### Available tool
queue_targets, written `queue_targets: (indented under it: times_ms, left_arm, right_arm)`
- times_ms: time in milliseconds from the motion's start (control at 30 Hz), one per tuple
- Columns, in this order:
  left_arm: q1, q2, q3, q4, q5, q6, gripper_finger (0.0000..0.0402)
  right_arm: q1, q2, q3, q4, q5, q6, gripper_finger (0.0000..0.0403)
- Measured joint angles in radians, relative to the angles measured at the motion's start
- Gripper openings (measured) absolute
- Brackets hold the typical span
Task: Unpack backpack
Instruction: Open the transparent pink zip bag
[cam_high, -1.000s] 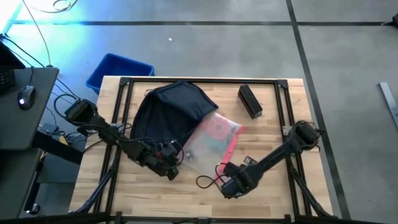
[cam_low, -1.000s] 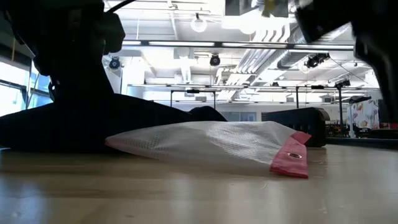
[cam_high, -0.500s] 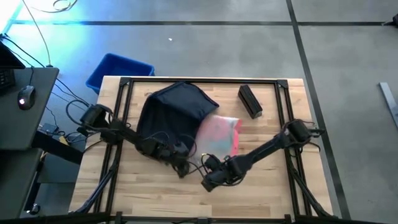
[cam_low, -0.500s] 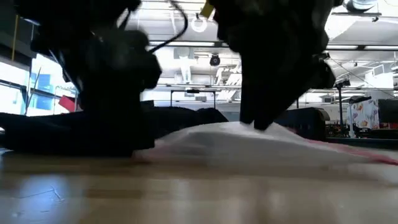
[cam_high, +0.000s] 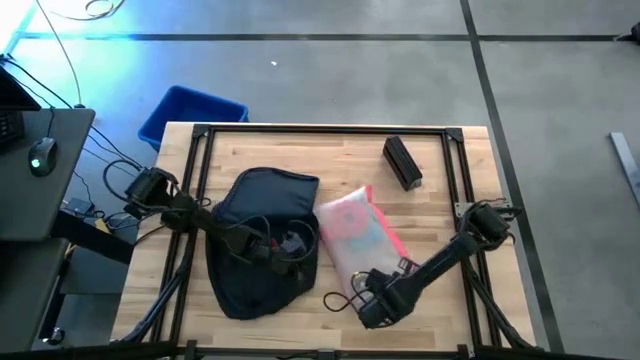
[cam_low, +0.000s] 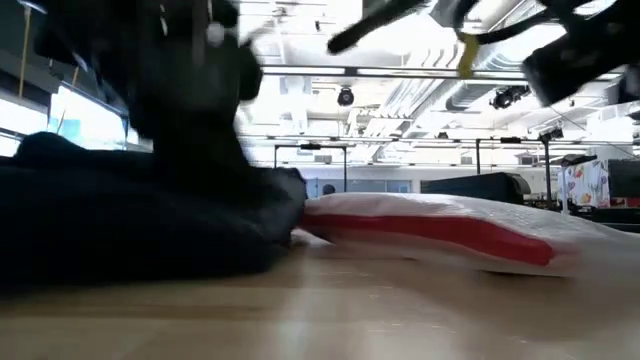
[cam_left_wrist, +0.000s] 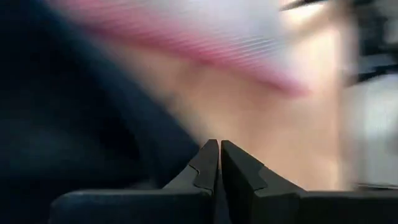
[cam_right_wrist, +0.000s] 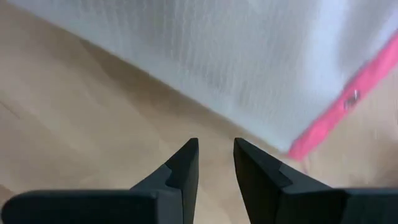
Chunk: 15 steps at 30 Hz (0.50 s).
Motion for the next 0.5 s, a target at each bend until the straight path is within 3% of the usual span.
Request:
queue_targets:
  times_ms: [200, 367, 500]
  left_arm:
    - [0.066, -0.008, 0.007, -0.33, -0.012, 0.101, 0.0]
    - [0.091, -0.04, 0.012, -0.374, 0.022, 0.368, 0.0]
    - [0.101, -0.108, 0.059, -0.498, -0.02, 0.384, 0.0]
  right_arm:
    - [0.04, -0.063, 0.0, 0.096, 0.013, 0.131, 0.0084]
    - [0.038, -0.12, 0.0, 0.242, 0.132, 0.153, 0.0084]
    - [-0.003, -0.12, 0.001, 0.386, 0.204, 0.104, 0.0084]
